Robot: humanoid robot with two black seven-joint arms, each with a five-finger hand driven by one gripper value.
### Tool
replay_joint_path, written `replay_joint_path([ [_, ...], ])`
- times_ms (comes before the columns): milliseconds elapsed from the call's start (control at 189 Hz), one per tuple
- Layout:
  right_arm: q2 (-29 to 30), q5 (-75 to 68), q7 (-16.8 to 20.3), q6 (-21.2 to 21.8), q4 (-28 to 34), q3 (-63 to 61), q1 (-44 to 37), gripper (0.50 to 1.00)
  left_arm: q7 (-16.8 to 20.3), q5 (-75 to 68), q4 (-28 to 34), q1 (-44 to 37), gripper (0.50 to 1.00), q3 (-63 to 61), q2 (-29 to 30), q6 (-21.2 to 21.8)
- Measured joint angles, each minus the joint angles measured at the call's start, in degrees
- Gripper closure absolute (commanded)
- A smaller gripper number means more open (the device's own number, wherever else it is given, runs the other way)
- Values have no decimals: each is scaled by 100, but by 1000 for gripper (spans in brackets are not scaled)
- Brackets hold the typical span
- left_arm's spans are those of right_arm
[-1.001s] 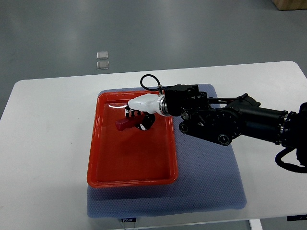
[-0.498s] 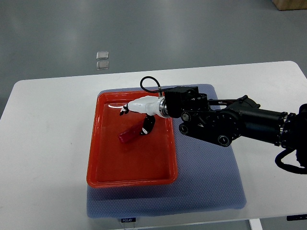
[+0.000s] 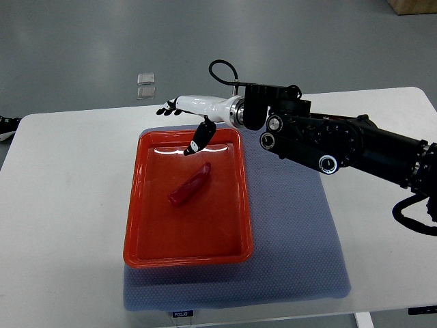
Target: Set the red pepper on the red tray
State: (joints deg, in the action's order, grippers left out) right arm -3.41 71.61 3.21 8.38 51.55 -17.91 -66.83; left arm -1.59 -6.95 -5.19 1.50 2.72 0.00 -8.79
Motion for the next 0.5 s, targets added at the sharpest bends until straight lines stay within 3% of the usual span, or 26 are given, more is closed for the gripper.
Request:
replay_joint_path([
  [249, -75, -1007, -80, -150, -178, -1183, 758, 587, 1, 0, 0, 0, 500, 0, 0, 0],
  [498, 159, -1518, -348, -777, -236, -2149, 1472, 587, 0, 0, 0, 0, 500, 0, 0, 0],
])
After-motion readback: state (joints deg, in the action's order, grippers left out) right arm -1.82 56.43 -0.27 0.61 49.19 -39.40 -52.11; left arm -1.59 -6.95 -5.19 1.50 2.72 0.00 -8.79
